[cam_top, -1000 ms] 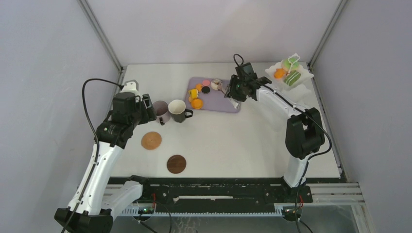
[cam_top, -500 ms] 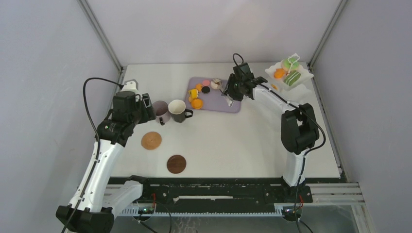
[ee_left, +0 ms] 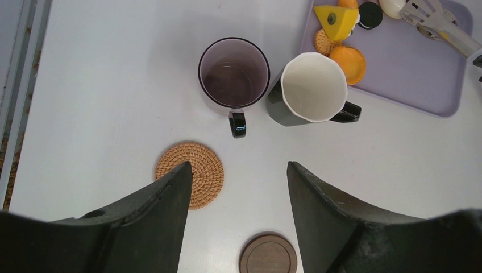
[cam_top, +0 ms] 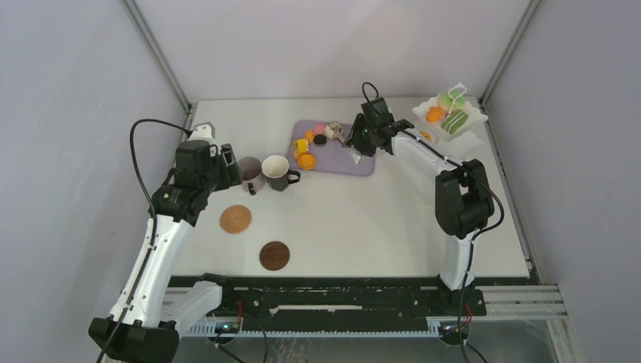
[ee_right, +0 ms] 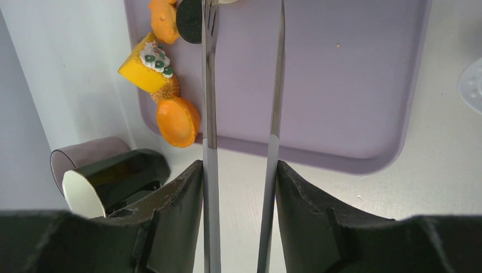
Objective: Serve the afternoon tea
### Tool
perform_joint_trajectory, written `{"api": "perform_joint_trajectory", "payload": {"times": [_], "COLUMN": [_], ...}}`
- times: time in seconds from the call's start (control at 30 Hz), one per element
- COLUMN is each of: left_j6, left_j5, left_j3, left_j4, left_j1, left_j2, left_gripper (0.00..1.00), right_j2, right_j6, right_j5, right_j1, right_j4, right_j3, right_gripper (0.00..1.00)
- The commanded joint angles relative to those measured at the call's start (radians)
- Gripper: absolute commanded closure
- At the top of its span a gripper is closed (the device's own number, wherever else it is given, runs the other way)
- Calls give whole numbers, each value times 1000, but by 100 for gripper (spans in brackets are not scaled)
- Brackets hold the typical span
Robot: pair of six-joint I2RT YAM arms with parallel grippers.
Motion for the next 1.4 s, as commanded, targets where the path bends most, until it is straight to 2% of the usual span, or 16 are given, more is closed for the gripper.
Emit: {"api": "perform_joint_trajectory", "payload": {"times": [0.0,0.83,1.37], "left_j6": [21,15,17], "left_j5": [20,40,41], "left_j3": [2,24,28], "left_j4": [36,37,37], "left_j1": [9,12,13], "left_j2": [-2,36,44], "left_gripper": [33,33,34], "right_j2": [-60,-76,25], "right_j6": [20,19,44], "right_j5": [5,-19,-79], "right_j1": [-2,-27,-40], "right_j4": [80,111,124], "right_j3": [22,28,69], "right_gripper": [45,51,49]}}
